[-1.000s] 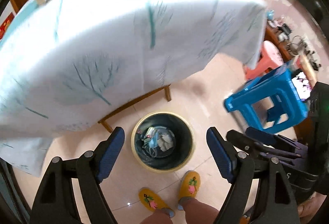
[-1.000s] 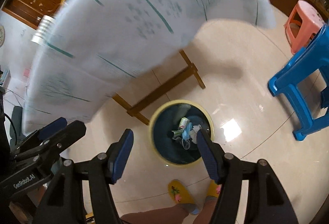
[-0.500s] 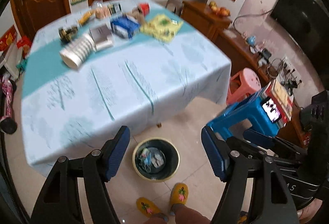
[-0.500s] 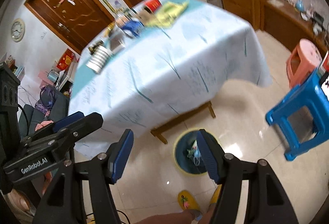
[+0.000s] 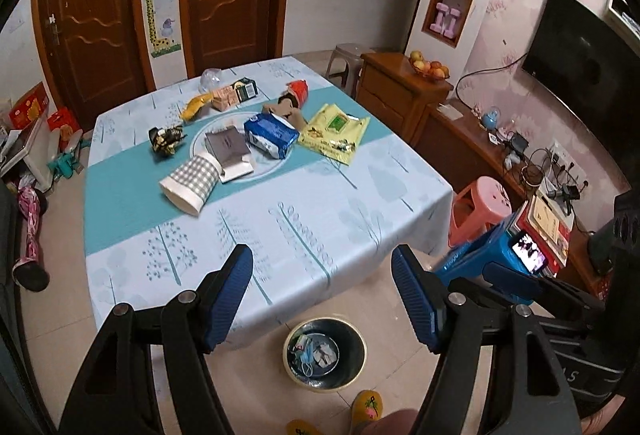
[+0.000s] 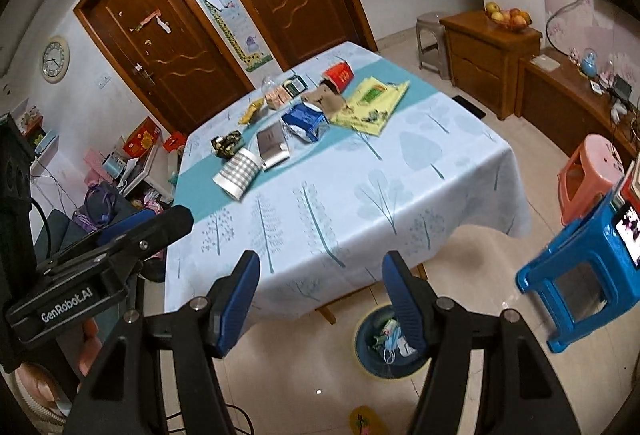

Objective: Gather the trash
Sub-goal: 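Move both tools back over the table toward the remaining trash, then grasp the blue milk carton with the left tool while the right tool grasps the yellow snack bag, then carry the carton and snack bag down to the black bin and open both tools, then raise both tools from the bin back over the table, then grasp the grey checkered paper cup with the left tool while the right tool grasps the white EARPLUGS box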

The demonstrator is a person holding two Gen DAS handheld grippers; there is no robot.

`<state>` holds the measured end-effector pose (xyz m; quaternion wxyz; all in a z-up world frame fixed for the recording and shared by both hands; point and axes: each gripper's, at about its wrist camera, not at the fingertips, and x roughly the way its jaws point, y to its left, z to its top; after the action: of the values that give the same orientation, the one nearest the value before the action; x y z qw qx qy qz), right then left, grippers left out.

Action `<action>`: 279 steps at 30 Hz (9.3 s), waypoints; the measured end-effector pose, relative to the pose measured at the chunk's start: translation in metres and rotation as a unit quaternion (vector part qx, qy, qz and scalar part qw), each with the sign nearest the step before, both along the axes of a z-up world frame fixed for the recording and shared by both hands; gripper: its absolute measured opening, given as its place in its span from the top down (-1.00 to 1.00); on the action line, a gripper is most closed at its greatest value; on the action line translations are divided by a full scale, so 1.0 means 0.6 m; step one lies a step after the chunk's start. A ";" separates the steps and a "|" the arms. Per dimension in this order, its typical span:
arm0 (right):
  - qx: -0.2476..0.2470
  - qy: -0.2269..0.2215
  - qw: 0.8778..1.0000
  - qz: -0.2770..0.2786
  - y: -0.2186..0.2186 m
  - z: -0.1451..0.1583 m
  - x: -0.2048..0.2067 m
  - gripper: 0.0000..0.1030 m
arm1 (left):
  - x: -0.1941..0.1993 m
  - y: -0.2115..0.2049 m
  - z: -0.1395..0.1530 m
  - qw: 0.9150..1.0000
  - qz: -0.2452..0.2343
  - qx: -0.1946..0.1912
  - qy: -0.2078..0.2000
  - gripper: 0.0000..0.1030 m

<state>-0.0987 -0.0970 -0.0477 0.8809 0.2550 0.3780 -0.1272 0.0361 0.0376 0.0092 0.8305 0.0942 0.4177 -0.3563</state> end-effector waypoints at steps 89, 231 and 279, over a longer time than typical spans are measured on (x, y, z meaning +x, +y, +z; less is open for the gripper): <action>0.138 0.077 0.964 0.213 -0.422 -0.195 0.538 0.98 | 0.554 -0.312 -0.325 0.902 0.332 0.058 0.269 -0.32; 0.029 0.021 0.992 0.118 -0.128 -0.052 0.038 -0.06 | -0.011 -0.062 -0.083 0.991 0.111 0.065 0.043 -0.88; 0.078 0.099 0.989 0.081 -0.081 -0.162 0.562 -0.07 | 0.560 -0.032 -0.307 0.965 -0.050 0.158 0.205 -0.83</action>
<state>0.2384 -0.1454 -0.1450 0.8241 0.2771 0.4915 -0.0502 0.3721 0.0181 -0.1750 0.6828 0.1697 0.6248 -0.3387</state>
